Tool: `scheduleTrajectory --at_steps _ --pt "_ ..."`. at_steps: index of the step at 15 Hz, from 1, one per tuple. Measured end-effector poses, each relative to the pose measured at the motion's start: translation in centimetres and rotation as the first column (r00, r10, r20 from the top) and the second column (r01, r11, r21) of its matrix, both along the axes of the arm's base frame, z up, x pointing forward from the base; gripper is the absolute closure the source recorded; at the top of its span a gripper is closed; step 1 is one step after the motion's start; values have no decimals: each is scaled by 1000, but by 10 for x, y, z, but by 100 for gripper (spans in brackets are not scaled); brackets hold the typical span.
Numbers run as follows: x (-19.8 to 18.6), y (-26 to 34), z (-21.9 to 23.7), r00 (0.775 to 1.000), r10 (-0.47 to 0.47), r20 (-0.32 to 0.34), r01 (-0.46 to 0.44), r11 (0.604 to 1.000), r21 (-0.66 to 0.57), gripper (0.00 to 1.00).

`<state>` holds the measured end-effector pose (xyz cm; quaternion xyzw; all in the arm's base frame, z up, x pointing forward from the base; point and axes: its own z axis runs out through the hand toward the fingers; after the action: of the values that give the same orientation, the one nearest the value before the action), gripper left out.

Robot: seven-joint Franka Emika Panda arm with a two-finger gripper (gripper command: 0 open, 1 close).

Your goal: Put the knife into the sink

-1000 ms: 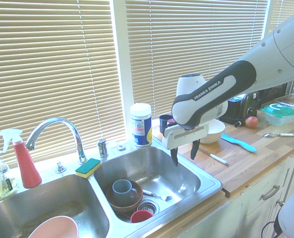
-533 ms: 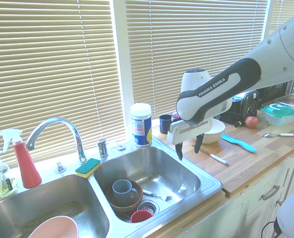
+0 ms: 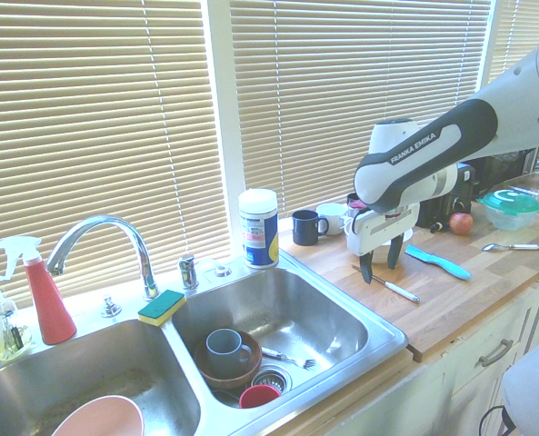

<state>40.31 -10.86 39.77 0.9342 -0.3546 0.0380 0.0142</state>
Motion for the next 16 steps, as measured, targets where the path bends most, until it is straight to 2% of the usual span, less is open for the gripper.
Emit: scheduleTrajectory --at_steps 6,10,16 --pt "-23 -60 -18 999 -51 -18 51 999 -4 0" --pt "-37 -68 -42 997 -68 -42 68 998 5 0" --pt "-31 -66 -64 998 -50 -32 50 999 2 0"
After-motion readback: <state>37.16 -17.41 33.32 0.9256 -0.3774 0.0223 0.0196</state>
